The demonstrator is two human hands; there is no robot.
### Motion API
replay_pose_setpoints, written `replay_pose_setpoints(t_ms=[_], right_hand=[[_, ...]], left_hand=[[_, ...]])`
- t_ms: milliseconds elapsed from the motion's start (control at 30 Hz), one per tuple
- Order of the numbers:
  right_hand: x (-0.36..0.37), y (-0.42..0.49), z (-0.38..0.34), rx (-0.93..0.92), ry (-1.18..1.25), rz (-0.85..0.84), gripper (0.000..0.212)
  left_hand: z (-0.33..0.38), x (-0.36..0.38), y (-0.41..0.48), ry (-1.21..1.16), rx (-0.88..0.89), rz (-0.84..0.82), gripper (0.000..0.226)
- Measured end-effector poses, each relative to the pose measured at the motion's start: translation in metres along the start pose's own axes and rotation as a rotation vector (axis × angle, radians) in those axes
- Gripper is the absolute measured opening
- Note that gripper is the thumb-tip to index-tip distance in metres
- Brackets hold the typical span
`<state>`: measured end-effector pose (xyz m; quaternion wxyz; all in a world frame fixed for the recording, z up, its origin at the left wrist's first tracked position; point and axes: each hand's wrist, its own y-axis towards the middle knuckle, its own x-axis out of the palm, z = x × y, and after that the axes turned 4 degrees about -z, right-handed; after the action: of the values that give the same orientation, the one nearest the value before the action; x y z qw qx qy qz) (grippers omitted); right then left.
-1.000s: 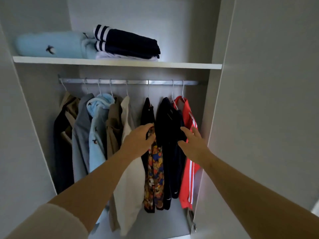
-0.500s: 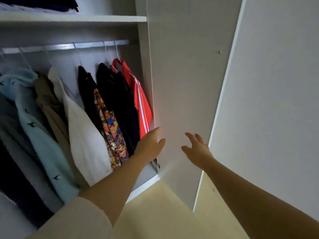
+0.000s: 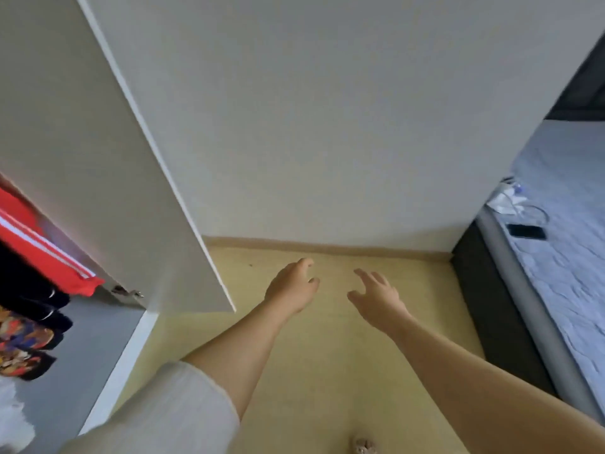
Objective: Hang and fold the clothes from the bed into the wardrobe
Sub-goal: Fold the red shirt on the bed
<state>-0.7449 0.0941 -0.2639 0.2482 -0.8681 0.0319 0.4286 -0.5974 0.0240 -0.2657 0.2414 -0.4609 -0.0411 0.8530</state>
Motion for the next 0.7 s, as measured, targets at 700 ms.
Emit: replay_pose_setpoints(t_ms=[700], right_hand=[[-0.127,-0.255,0.446,0.756,0.524,0.482,0.054]], left_hand=[[0.428,0.369,-0.113,0.316,0.722,-0.631,0.041]])
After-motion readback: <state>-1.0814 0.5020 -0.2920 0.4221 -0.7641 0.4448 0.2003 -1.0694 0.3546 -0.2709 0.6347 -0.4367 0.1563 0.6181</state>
